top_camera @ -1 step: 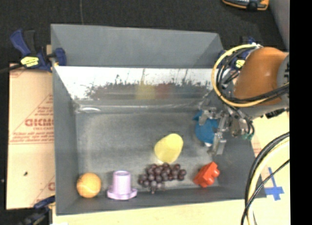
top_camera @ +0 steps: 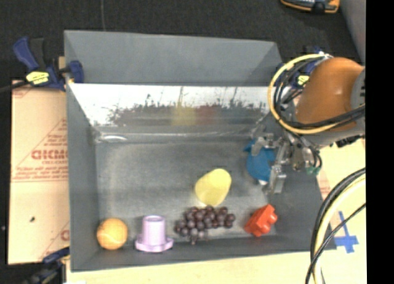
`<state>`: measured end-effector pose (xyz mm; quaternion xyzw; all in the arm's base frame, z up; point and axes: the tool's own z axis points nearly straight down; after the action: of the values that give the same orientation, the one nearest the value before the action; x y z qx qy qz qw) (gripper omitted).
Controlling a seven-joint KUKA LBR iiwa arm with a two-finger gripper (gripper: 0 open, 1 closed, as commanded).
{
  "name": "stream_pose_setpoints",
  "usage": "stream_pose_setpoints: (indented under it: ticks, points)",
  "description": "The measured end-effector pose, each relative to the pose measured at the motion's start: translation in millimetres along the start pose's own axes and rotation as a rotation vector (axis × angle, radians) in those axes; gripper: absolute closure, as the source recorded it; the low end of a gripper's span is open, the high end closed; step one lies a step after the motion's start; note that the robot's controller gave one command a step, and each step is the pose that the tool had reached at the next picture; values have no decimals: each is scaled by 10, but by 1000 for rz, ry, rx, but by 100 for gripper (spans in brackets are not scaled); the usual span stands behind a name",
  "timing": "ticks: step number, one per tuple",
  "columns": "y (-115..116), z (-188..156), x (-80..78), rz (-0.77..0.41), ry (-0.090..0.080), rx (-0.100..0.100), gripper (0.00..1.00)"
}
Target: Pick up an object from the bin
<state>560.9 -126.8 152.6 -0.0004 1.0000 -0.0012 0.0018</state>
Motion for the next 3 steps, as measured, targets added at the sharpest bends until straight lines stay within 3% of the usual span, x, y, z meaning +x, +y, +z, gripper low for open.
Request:
stream_pose_setpoints:
  ticks: [1,2,3]
  points:
    - [841,821,751,-262,-3,-2,0]
    - [999,275,760,-217,-5,2,0]
    - [1912,520,774,-352,2,-3,0]
